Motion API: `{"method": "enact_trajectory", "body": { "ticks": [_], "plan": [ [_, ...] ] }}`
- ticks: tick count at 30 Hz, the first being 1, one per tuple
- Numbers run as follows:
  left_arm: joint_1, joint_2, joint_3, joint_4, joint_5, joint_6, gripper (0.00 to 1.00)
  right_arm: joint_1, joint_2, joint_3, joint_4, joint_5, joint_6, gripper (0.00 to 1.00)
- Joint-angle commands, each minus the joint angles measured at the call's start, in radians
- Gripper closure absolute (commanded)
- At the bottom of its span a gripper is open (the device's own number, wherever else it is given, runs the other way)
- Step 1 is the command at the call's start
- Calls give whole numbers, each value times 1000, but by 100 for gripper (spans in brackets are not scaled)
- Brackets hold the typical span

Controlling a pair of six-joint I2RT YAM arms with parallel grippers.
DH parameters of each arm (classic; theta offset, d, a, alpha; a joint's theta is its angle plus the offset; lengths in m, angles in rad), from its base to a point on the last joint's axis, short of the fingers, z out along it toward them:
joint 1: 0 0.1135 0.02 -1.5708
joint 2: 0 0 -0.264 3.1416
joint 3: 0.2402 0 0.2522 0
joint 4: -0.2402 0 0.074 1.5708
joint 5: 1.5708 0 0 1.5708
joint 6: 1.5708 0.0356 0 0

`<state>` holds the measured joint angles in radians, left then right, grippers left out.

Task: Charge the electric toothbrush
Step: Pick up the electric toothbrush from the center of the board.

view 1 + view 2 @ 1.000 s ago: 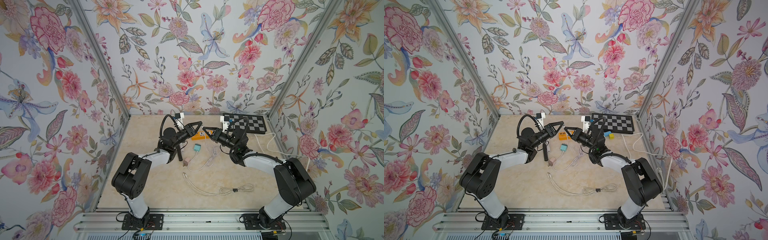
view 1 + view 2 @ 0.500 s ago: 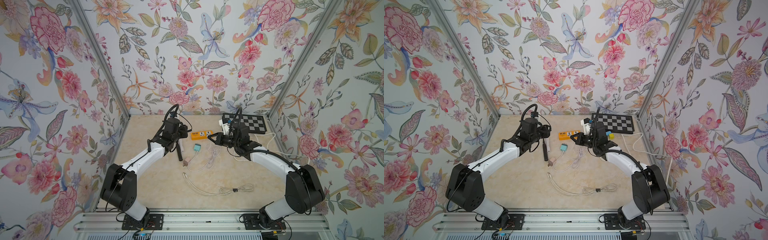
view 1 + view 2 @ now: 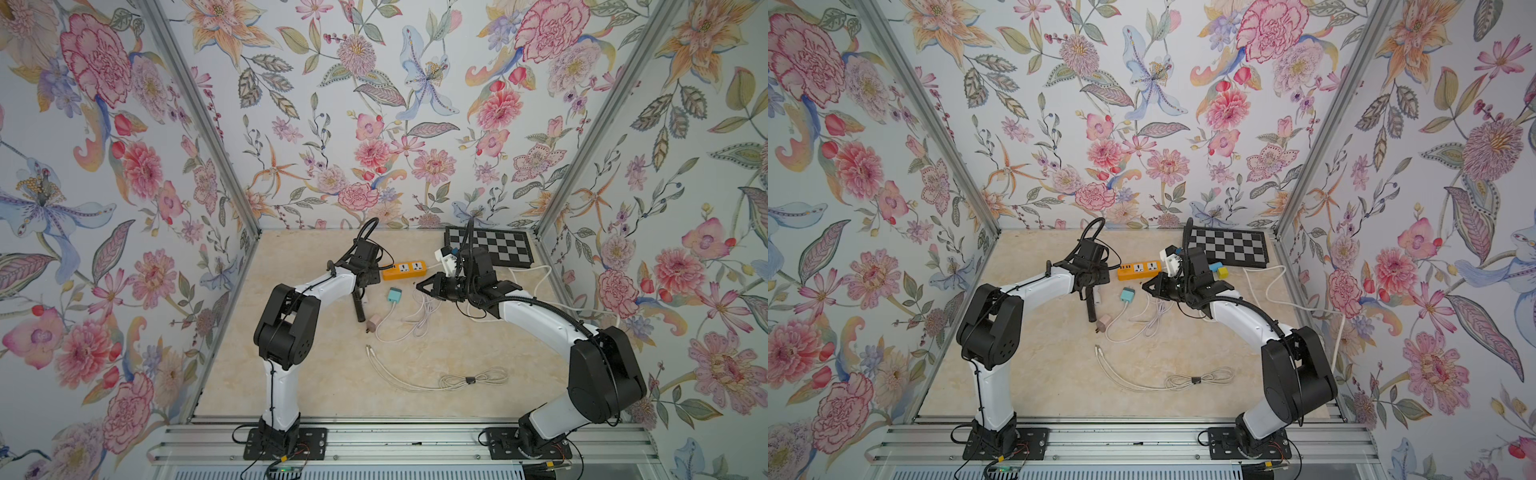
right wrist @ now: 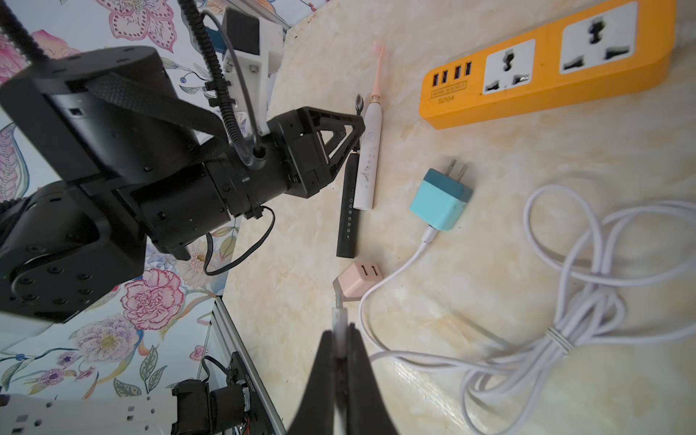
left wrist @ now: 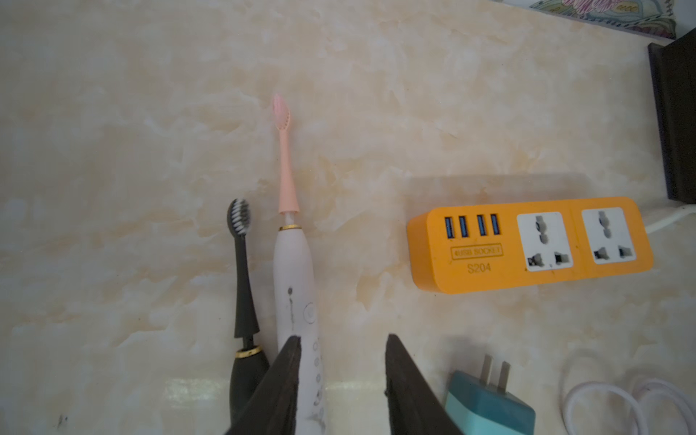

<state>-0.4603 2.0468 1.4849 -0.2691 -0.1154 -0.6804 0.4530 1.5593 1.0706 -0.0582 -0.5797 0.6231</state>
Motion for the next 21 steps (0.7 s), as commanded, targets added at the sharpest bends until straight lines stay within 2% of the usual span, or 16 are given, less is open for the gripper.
{"method": "enact_trajectory", "body": {
  "ticks": [1,7,13,21],
  "plan": [
    [4,60,63,-130,-50,-13,61,-1,-4,6,-21,3,-25,100],
    [4,64,13,-123,-81,-29,59,-5,8,12,-23,-2,-29,100],
    [5,73,-48,-77,-44,-39,59,-5,7,11,-25,10,-32,100],
    [4,65,-107,4,40,-79,79,-5,-7,6,-29,11,-23,100]
  ]
}}
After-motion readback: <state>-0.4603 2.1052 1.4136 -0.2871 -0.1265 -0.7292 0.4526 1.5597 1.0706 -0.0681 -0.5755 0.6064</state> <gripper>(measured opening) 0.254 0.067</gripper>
